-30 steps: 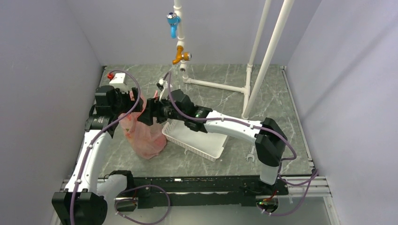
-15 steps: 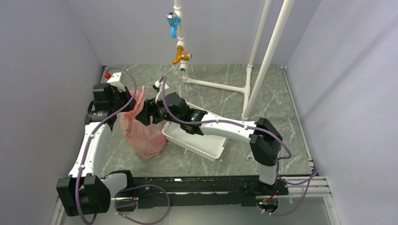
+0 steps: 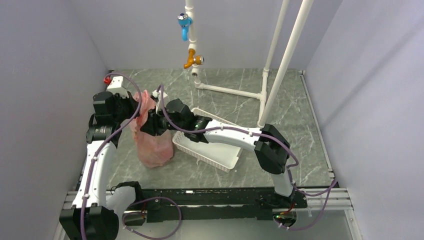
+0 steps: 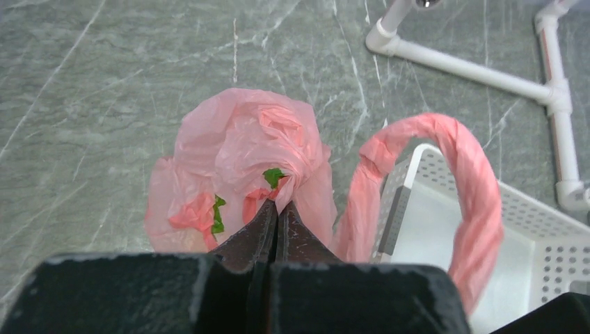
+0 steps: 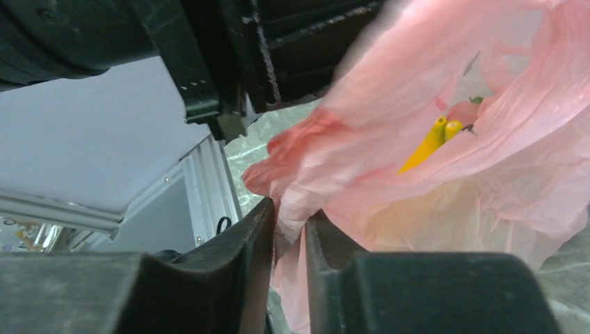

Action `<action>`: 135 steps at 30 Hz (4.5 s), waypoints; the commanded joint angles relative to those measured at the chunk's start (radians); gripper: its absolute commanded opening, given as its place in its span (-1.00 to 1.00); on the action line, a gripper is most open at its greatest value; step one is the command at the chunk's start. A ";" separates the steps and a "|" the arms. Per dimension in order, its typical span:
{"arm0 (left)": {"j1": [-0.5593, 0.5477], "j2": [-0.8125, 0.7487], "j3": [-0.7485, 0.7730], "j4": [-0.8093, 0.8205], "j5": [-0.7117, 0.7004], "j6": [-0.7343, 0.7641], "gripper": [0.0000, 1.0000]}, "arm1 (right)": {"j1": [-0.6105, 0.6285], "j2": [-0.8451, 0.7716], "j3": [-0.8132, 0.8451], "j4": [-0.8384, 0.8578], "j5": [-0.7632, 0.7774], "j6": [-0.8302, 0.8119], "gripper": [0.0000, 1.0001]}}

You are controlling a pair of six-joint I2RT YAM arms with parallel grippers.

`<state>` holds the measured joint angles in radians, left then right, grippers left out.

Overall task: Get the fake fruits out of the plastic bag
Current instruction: Adjust the plastic bag at the center of the board.

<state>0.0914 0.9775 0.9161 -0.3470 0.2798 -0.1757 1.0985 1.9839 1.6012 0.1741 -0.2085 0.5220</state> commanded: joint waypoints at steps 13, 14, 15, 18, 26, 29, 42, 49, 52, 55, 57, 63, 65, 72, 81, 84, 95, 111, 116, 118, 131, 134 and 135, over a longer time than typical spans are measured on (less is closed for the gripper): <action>0.036 0.089 0.265 -0.102 -0.149 -0.216 -1.00 | 0.003 -0.253 -0.283 0.125 -0.258 -0.401 -0.68; 0.040 0.083 0.242 -0.092 -0.136 -0.217 -1.00 | 0.012 -0.243 -0.305 0.127 -0.274 -0.394 -0.57; 0.044 0.073 0.215 -0.082 -0.127 -0.218 -1.00 | 0.020 -0.232 -0.326 0.130 -0.277 -0.385 -0.49; 0.049 0.049 0.153 -0.056 -0.111 -0.208 -1.00 | 0.043 -0.217 -0.392 0.162 -0.236 -0.348 -0.45; 0.056 -0.037 0.038 -0.053 -0.097 -0.207 -1.00 | 0.039 -0.301 -0.449 0.103 -0.153 -0.215 0.03; 0.056 -0.091 0.017 -0.059 -0.097 -0.225 -1.00 | 0.011 -0.369 -0.433 0.071 -0.200 -0.118 0.30; 0.055 -0.282 -0.031 -0.042 -0.106 -0.400 -1.00 | -0.063 -0.442 -0.411 0.174 -0.063 0.358 0.83; 0.056 -0.346 -0.048 -0.060 -0.119 -0.431 -1.00 | -0.045 -0.381 -0.237 -0.005 0.138 0.425 0.68; 0.056 -0.362 -0.058 -0.065 -0.125 -0.431 -1.00 | -0.032 -0.407 -0.226 -0.096 0.273 0.408 0.51; 0.056 -0.369 -0.062 -0.072 -0.110 -0.432 -1.00 | -0.027 -0.437 -0.262 -0.117 0.400 0.388 0.30; 0.055 -0.370 -0.062 -0.074 -0.092 -0.429 -1.00 | -0.028 -0.436 -0.272 -0.111 0.452 0.351 -0.02; 0.056 -0.363 -0.043 -0.119 -0.067 -0.405 -1.00 | -0.019 -0.415 -0.250 -0.093 0.429 0.256 -0.50; 0.055 -0.357 -0.015 -0.164 -0.082 -0.383 -0.99 | -0.019 -0.422 -0.274 -0.065 0.426 0.225 -0.98; 0.055 -0.326 0.093 -0.384 -0.135 -0.273 0.94 | -0.019 -0.472 -0.373 0.062 0.311 0.128 -1.00; 0.047 -0.429 0.086 -0.527 -0.234 -0.254 0.76 | -0.020 -0.493 -0.392 0.099 0.304 0.137 -1.00; 0.048 -0.436 0.071 -0.575 -0.225 -0.321 0.59 | -0.020 -0.494 -0.389 0.101 0.302 0.139 -1.00; 0.048 -0.472 -0.013 -0.355 0.048 -0.446 -0.45 | -0.020 -0.510 -0.429 0.086 0.279 0.127 -1.00; 0.050 -0.265 0.333 -0.247 -0.275 -0.398 -1.00 | -0.072 -0.525 -0.439 -0.009 0.142 0.009 -1.00; 0.069 -0.076 0.488 -0.182 -0.382 -0.359 -1.00 | -0.173 -0.286 -0.051 -0.162 0.056 -0.020 -1.00; 0.089 0.010 0.553 -0.146 -0.358 -0.363 -1.00 | -0.203 -0.201 0.112 -0.219 0.072 -0.041 -1.00; 0.146 -0.084 0.406 -0.114 -0.276 -0.332 -1.00 | -0.217 -0.127 0.140 -0.192 -0.039 -0.035 -1.00; 0.147 -0.221 0.187 -0.145 -0.278 -0.330 -1.00 | -0.165 -0.174 -0.030 -0.152 -0.052 -0.007 -1.00; 0.148 -0.263 0.127 -0.160 -0.277 -0.334 -1.00 | -0.141 -0.194 -0.084 -0.137 -0.053 -0.004 -1.00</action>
<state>0.2325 0.8433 1.2346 -0.4747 0.0097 -0.5304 0.8864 1.8503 1.6848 -0.0334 -0.1932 0.4732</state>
